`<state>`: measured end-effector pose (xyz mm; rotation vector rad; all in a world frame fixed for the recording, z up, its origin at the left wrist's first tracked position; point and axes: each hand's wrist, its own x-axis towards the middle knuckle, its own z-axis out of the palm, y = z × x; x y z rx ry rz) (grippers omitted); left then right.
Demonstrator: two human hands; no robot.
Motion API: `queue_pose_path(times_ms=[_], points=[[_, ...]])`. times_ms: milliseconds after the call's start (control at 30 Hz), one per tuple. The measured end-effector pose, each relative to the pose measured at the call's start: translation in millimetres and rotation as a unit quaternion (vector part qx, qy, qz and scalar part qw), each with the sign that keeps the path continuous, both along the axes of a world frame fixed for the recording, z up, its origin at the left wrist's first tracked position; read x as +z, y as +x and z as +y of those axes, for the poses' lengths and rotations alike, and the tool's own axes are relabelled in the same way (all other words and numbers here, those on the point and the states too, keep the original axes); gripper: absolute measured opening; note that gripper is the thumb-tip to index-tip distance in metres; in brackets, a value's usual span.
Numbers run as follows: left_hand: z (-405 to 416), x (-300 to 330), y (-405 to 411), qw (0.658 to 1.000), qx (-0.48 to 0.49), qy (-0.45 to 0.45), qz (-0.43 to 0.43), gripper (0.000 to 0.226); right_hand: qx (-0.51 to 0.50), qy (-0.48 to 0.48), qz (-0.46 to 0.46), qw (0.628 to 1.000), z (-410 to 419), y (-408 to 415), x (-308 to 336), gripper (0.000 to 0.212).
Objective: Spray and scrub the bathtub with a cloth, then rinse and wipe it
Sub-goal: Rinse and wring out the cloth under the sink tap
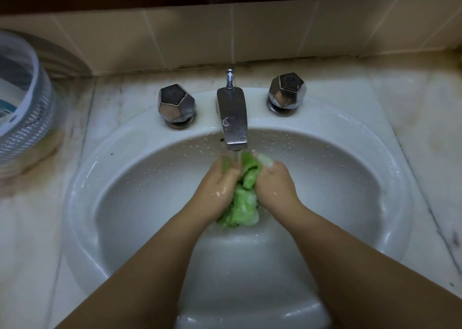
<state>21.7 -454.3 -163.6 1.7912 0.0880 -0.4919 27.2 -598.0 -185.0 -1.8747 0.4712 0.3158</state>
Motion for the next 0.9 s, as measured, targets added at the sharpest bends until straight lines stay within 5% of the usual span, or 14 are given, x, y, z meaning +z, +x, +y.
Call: queue_pose_path(times_ms=[100,167,233,333,400,500,667,767,900], points=[[0.2,-10.8,-6.0,0.996,-0.081,-0.019,-0.028,0.05,-0.057,0.041,0.023,0.997,-3.6,1.0,9.0,0.054],[1.0,-10.4,-1.9,0.998,-0.017,0.026,-0.053,0.031,-0.045,0.075,0.024,0.996,0.9,0.4,14.3,0.053],[2.8,-12.8,7.3,0.995,0.045,0.063,-0.062,0.006,-0.005,0.112,-0.037,0.993,4.3,-4.9,13.6,0.027],[2.1,-11.8,7.9,0.992,0.061,0.094,-0.051,0.023,0.092,0.101,-0.105,0.985,5.1,-11.5,16.4,0.029],[0.9,-6.3,4.3,0.995,0.069,0.076,-0.019,0.029,0.089,0.049,-0.11,0.989,5.5,-11.0,16.6,0.008],[-4.5,-3.2,2.2,0.995,0.093,0.011,0.046,0.019,0.012,-0.003,-0.063,0.998,4.2,-3.4,17.9,0.041],[3.9,-16.3,0.3,0.994,-0.082,-0.067,0.01,0.068,-0.059,0.004,-0.02,0.998,-1.0,2.7,9.7,0.052],[8.2,-18.8,4.0,0.993,-0.091,0.024,-0.068,0.051,-0.041,0.089,0.008,0.995,4.5,0.6,14.1,0.021],[10.0,-15.2,14.8,0.997,0.037,0.064,-0.018,0.015,0.135,0.128,-0.068,0.98,0.7,-10.6,8.6,0.084]])
